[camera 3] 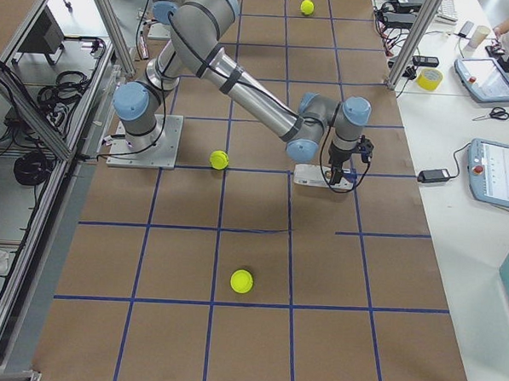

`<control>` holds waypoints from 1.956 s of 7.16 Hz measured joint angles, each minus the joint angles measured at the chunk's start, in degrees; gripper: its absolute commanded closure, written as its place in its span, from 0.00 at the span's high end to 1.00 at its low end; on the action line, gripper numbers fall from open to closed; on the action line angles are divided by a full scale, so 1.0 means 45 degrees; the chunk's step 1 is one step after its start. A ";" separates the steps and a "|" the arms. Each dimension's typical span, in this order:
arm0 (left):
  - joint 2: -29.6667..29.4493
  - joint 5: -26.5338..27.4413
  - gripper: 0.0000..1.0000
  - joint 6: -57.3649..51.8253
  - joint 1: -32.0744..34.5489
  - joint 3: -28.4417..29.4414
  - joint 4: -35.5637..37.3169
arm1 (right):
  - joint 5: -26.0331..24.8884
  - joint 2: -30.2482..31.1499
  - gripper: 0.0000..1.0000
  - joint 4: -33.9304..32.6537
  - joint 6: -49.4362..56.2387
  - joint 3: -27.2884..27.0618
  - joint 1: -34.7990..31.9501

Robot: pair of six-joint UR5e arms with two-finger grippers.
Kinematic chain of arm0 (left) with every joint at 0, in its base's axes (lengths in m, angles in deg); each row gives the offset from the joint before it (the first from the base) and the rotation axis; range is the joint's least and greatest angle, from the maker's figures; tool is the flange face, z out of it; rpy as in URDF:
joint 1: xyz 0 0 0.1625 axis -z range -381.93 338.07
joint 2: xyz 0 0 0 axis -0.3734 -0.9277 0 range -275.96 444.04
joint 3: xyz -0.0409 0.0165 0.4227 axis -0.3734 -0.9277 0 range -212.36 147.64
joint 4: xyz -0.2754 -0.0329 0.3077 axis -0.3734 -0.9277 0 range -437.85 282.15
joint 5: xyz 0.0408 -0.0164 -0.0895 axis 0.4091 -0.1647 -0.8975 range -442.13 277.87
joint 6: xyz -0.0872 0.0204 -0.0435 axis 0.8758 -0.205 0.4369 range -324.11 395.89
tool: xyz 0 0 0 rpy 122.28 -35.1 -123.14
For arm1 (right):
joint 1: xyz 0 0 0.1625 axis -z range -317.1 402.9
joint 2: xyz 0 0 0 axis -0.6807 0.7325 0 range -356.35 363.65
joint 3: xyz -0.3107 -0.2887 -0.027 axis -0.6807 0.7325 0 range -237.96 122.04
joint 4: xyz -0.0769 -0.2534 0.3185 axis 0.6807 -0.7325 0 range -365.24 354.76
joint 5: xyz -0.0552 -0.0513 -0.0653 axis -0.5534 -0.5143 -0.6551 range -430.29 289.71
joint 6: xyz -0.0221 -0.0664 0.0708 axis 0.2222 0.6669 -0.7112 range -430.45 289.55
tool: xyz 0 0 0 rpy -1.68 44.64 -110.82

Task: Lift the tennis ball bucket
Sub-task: 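Lower the right gripper and close it around the can's top, then lift the can with the right gripper and carry it toward the table center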

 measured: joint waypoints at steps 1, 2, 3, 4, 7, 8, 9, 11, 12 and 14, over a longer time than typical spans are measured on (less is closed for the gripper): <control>-0.0004 0.0020 1.00 -0.0004 -0.0016 0.0008 -0.0004 | 0.0000 -0.0138 1.00 -0.0014 0.0002 -0.0007 0.0022; -0.0012 0.0030 1.00 -0.0004 -0.0035 0.0010 -0.0013 | -0.0005 -0.0206 1.00 0.0004 0.0003 -0.0034 0.0027; -0.0022 0.0034 1.00 -0.0010 -0.0092 0.0009 0.0013 | -0.0009 -0.0228 1.00 0.0025 0.0002 -0.0078 0.0032; -0.0026 0.0030 1.00 -0.0013 -0.0254 0.0011 0.0057 | -0.0009 -0.0240 1.00 0.0024 0.0002 -0.0131 0.0039; -0.0024 0.0087 1.00 -0.0099 -0.0606 0.0099 0.0051 | -0.0019 -0.0345 0.85 -0.0001 0.0002 -0.0179 0.0047; -0.0030 0.0306 1.00 -0.0292 -0.0713 0.0164 0.0043 | -0.0020 -0.0368 0.85 0.0018 0.0003 -0.0179 0.0051; -0.0026 0.0567 1.00 -0.0685 -0.1020 0.0220 0.0041 | -0.0020 -0.0374 0.81 0.0030 0.0003 -0.0182 0.0052; 0.0025 0.0719 1.00 -0.1394 -0.1772 0.0310 0.0047 | -0.0018 -0.0339 0.71 0.0069 0.0002 -0.0124 0.0051; 0.0052 0.0737 1.00 -0.1620 -0.1979 0.0373 0.0065 | -0.0010 -0.0264 0.67 0.0138 0.0003 -0.0080 0.0043; 0.0093 0.0749 1.00 -0.1958 -0.2283 0.0450 0.0084 | 0.0044 -0.0087 0.67 0.0240 0.0103 -0.0069 0.0018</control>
